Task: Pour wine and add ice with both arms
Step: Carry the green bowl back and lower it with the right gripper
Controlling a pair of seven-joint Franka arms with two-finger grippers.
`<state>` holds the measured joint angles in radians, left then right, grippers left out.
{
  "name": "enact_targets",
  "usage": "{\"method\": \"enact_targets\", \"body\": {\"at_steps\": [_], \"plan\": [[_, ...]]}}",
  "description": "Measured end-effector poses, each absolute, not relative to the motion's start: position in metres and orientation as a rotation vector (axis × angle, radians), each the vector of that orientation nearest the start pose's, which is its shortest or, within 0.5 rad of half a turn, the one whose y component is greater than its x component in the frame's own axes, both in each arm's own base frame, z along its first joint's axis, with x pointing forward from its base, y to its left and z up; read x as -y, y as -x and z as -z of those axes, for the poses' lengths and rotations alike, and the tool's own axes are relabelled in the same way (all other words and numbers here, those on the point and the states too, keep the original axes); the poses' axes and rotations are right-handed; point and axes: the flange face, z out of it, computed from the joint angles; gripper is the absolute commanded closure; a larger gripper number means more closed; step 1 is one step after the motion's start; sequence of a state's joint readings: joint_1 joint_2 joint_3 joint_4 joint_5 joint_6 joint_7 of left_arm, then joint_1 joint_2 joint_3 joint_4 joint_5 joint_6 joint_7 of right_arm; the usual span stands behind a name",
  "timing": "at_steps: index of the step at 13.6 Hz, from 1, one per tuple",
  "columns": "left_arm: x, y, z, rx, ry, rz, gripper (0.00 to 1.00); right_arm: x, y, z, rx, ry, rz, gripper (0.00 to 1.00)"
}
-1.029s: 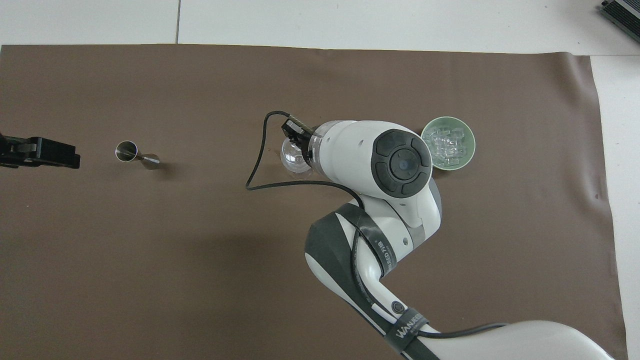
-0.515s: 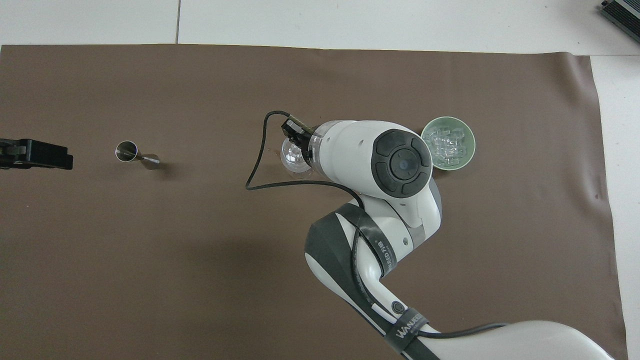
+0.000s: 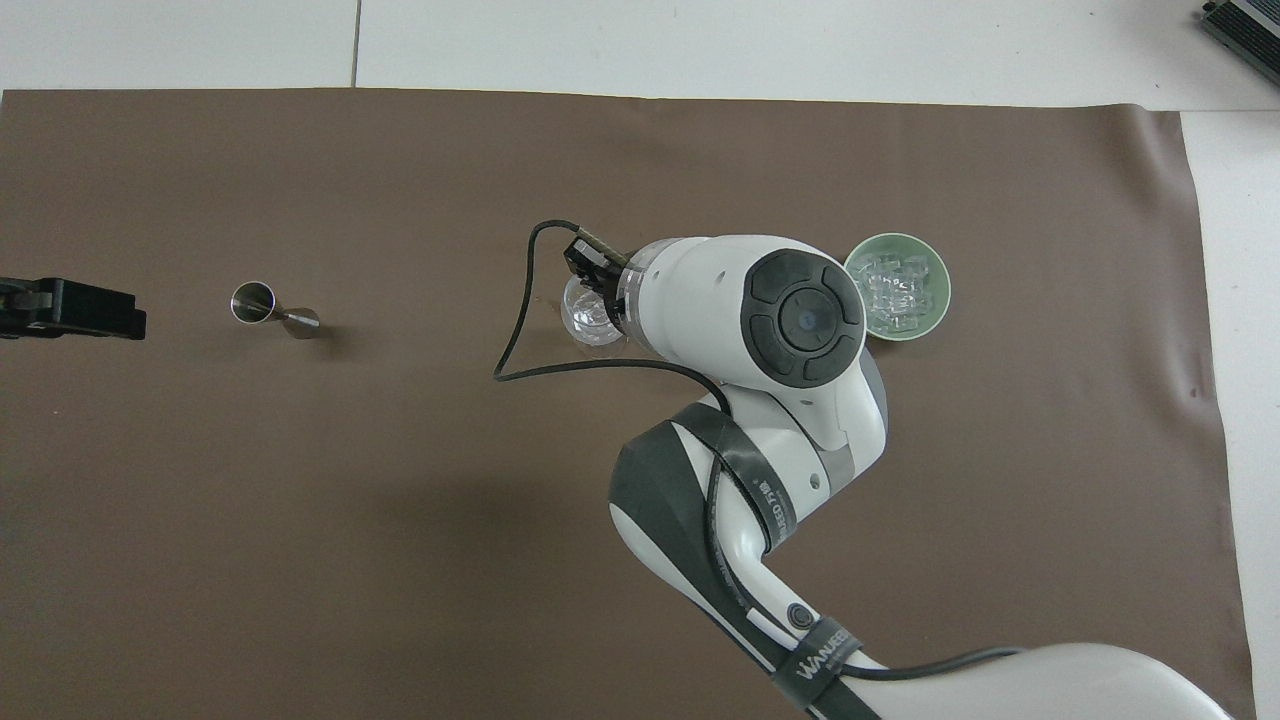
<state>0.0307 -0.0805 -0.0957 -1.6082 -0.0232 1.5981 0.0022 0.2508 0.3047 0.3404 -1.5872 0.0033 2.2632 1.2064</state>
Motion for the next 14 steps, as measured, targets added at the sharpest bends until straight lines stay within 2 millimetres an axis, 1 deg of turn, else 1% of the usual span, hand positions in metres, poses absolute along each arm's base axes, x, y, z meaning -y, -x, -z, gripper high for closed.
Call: {"method": "enact_targets", "body": {"at_steps": [1, 2, 3, 6, 9, 10, 12, 13, 14], "plan": [[0.039, -0.531, -0.653, -0.106, 3.156, 0.11, 0.0, -0.344, -0.582, -0.52, -0.853, 2.663, 0.23, 0.69], [0.039, -0.531, -0.653, -0.106, 3.156, 0.11, 0.0, -0.325, -0.584, -0.529, -0.804, 2.721, 0.226, 0.68], [0.039, -0.531, -0.653, -0.106, 3.156, 0.11, 0.0, -0.302, -0.585, -0.538, -0.74, 2.786, 0.216, 0.68], [0.039, -0.531, -0.653, -0.106, 3.156, 0.109, 0.0, -0.219, -0.583, -0.567, -0.537, 2.962, 0.151, 0.65], [0.039, -0.531, -0.653, -0.106, 3.156, 0.109, 0.0, -0.14, -0.568, -0.596, -0.323, 3.082, 0.047, 0.64], [0.039, -0.531, -0.653, -0.106, 3.156, 0.109, 0.0, -0.113, -0.564, -0.602, -0.247, 3.106, 0.013, 0.62], [0.039, -0.531, -0.653, -0.106, 3.156, 0.109, 0.0, -0.065, -0.561, -0.609, -0.122, 3.126, -0.022, 0.61], [0.039, -0.531, -0.653, -0.106, 3.156, 0.109, 0.0, -0.046, -0.56, -0.61, -0.077, 3.128, -0.034, 0.61], [0.039, -0.531, -0.653, -0.106, 3.156, 0.109, 0.0, -0.035, -0.559, -0.61, -0.042, 3.129, -0.053, 0.59]]}}
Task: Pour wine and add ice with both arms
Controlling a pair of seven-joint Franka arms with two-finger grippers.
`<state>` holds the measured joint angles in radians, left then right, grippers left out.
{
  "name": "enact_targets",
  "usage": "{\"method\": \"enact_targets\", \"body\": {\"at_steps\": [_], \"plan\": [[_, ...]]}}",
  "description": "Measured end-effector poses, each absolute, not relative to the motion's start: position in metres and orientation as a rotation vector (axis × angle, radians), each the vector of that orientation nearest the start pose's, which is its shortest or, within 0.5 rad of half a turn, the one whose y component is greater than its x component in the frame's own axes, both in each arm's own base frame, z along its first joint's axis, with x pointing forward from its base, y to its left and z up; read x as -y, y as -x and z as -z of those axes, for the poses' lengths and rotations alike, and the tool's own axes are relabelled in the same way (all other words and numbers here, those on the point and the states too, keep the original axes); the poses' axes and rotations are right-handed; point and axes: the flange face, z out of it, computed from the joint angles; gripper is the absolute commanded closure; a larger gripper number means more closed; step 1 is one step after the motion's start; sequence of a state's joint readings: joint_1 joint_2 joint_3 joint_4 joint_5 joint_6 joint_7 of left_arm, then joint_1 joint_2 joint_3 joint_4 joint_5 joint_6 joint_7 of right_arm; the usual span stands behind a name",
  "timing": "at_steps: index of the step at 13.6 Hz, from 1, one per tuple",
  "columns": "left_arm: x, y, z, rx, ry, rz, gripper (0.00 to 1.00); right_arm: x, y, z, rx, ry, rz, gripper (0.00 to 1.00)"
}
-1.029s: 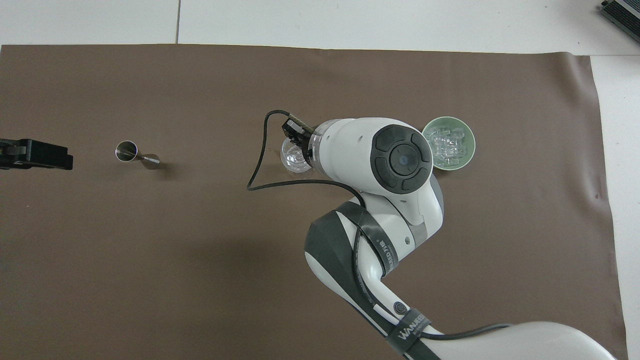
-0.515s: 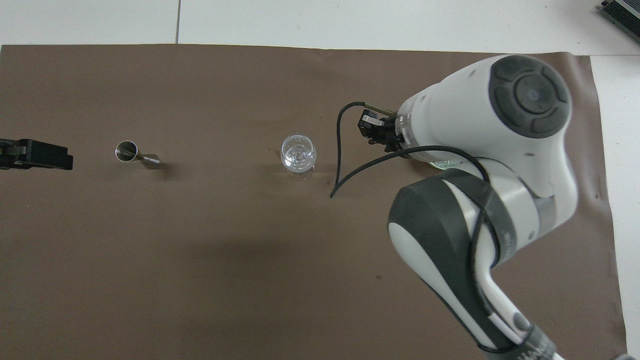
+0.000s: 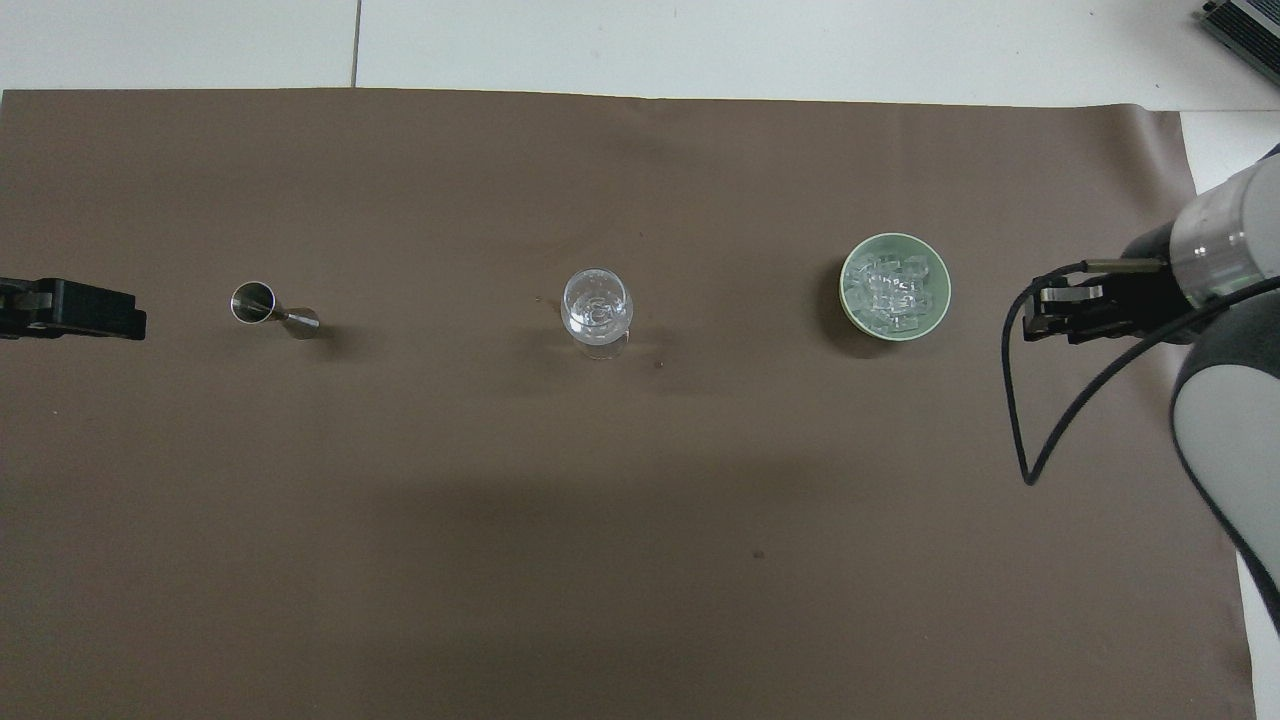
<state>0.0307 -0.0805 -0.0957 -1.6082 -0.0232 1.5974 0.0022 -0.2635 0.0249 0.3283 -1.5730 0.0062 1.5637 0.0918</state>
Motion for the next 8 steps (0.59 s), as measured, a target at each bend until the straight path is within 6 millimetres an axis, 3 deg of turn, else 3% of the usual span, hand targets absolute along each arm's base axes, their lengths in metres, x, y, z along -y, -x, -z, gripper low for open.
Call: {"method": "enact_targets", "body": {"at_steps": [3, 6, 8], "plan": [[0.039, -0.531, -0.653, -0.106, 3.156, 0.109, 0.0, -0.038, -0.554, -0.609, 0.011, 3.131, -0.099, 0.51], [0.039, -0.531, -0.653, -0.106, 3.156, 0.109, 0.0, -0.041, -0.551, -0.616, 0.058, 3.134, -0.08, 0.35], [0.039, -0.531, -0.653, -0.106, 3.156, 0.109, 0.0, -0.024, -0.547, -0.62, 0.123, 3.133, -0.086, 0.04]]}}
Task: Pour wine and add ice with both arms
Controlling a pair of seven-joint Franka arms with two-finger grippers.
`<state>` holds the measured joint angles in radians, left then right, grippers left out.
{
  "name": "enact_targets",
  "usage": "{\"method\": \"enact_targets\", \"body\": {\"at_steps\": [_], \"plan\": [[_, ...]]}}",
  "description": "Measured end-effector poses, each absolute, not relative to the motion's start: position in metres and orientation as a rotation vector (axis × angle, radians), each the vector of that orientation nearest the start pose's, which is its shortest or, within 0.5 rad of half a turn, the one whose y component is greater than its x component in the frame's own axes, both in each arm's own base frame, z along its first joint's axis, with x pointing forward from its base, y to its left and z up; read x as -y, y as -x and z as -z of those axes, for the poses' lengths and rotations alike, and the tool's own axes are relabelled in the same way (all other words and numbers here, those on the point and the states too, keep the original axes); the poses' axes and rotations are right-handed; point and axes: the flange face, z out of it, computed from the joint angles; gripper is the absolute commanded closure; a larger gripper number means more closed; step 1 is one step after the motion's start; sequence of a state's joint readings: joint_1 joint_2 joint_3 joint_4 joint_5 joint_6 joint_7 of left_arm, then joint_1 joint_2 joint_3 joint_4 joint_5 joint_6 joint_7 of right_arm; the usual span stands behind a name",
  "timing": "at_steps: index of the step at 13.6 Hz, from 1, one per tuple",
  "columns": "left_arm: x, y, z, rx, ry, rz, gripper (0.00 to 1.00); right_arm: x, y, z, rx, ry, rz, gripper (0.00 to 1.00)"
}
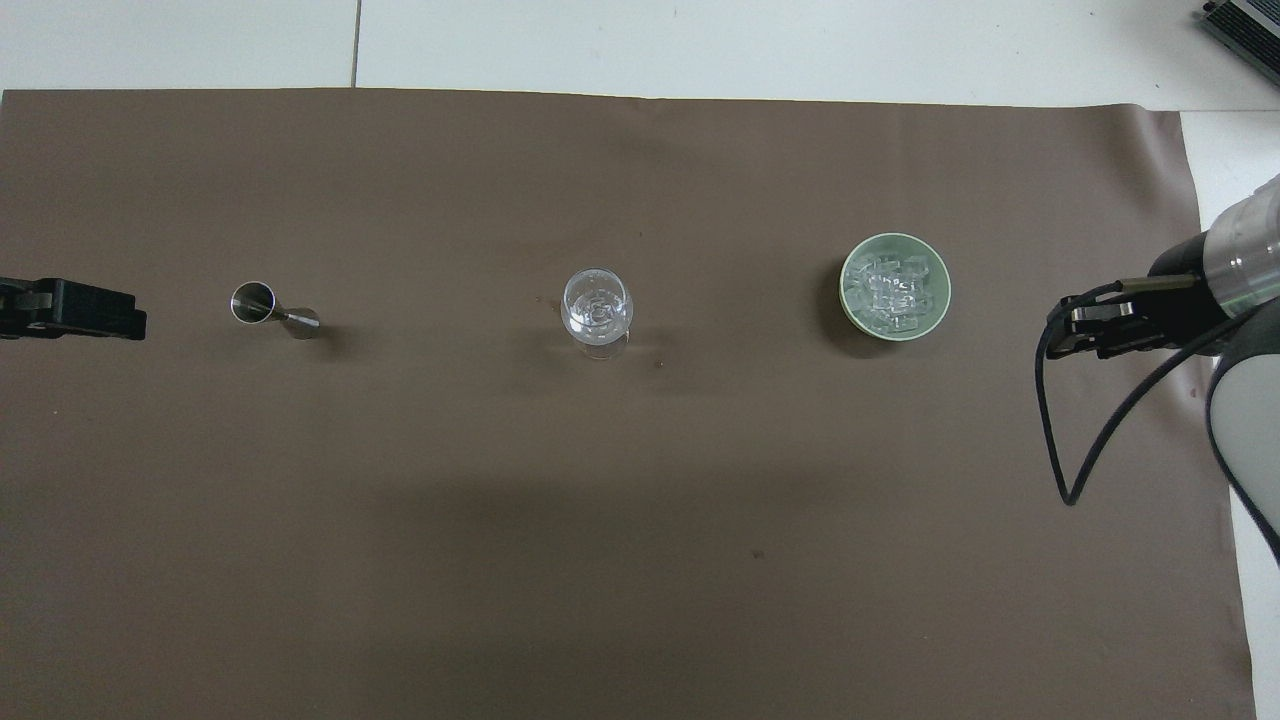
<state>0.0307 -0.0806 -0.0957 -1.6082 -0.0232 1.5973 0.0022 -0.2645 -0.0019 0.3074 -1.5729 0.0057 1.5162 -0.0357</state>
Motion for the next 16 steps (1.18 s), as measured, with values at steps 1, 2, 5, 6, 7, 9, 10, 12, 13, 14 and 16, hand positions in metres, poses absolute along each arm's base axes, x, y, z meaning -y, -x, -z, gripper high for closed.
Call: {"method": "enact_targets", "body": {"at_steps": [1, 2, 5, 6, 7, 9, 10, 12, 13, 14, 16], "plan": [[0.039, -0.531, -0.653, -0.106, 3.156, 0.109, 0.0, -0.011, -0.546, -0.621, 0.141, 3.131, -0.099, 0.0], [0.039, -0.531, -0.653, -0.106, 3.156, 0.109, 0.0, 0.007, -0.544, -0.621, 0.137, 3.129, -0.115, 0.0], [0.039, -0.531, -0.653, -0.106, 3.156, 0.109, 0.0, 0.074, -0.533, -0.622, 0.089, 3.116, -0.15, 0.0], [0.039, -0.531, -0.653, -0.106, 3.156, 0.109, 0.0, 0.093, -0.528, -0.625, 0.084, 3.111, -0.155, 0.0], [0.039, -0.531, -0.653, -0.106, 3.156, 0.109, 0.0, 0.106, -0.523, -0.627, 0.086, 3.107, -0.159, 0.0], [0.039, -0.531, -0.653, -0.106, 3.156, 0.109, 0.0, 0.112, -0.518, -0.631, 0.097, 3.104, -0.156, 0.0], [0.038, -0.531, -0.653, -0.104, 3.156, 0.109, 0.0, 0.106, -0.519, -0.631, 0.115, 3.104, -0.155, 0.0], [0.033, -0.531, -0.653, -0.089, 3.156, 0.109, 0.0, 0.09, -0.522, -0.631, 0.163, 3.104, -0.156, 0.0], [0.033, -0.531, -0.653, -0.088, 3.156, 0.109, 0.0, 0.082, -0.523, -0.632, 0.186, 3.104, -0.155, 0.0], [0.034, -0.531, -0.653, -0.09, 3.156, 0.108, 0.0, 0.074, -0.525, -0.633, 0.208, 3.105, -0.152, 0.0], [0.036, -0.528, -0.651, -0.099, 3.156, 0.063, 0.0, 0.063, -0.526, -0.635, 0.214, 3.117, -0.149, 0.0]]}}
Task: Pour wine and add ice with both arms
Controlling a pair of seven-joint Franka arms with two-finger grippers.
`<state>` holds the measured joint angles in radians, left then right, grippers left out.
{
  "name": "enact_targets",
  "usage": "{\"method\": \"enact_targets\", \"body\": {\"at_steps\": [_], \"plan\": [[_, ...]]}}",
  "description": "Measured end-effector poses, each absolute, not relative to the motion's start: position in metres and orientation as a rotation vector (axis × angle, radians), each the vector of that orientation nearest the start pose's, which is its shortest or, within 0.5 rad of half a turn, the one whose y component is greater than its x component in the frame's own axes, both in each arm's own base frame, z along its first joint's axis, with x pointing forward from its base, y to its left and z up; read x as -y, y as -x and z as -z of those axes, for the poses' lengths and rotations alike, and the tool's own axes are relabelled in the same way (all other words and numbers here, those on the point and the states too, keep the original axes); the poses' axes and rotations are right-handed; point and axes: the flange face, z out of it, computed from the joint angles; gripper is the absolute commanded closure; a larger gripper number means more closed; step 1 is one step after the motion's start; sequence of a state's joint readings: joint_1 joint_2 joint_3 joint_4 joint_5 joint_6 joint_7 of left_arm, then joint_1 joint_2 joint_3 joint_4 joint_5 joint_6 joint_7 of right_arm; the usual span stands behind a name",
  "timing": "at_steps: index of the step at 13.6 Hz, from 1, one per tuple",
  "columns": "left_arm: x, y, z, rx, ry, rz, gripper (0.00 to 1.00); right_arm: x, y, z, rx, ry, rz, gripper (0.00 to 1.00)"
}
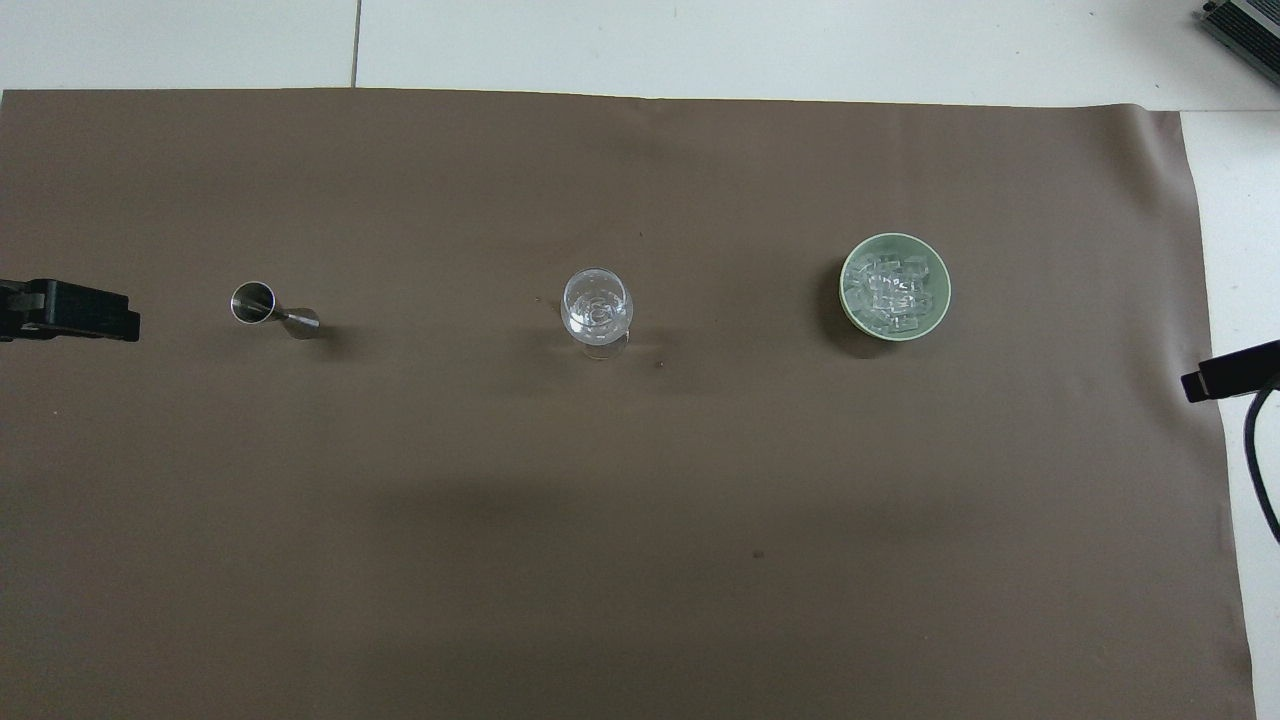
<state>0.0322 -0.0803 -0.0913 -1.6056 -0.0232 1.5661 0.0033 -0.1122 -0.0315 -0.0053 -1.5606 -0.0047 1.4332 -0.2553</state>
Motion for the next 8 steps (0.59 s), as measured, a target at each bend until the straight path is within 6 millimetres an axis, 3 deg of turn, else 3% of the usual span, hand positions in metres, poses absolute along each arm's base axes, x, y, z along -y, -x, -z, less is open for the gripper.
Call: {"method": "enact_targets", "body": {"at_steps": [4, 8], "plan": [[0.036, -0.522, -0.661, -0.149, 3.158, 0.006, 0.0, 0.057, -0.531, -0.638, 0.096, 3.145, -0.099, 0.0], [0.036, -0.528, -0.664, -0.174, 3.157, 0.06, 0.0, 0.062, -0.538, -0.643, 0.072, 3.155, 0.0, 0.0]]}}
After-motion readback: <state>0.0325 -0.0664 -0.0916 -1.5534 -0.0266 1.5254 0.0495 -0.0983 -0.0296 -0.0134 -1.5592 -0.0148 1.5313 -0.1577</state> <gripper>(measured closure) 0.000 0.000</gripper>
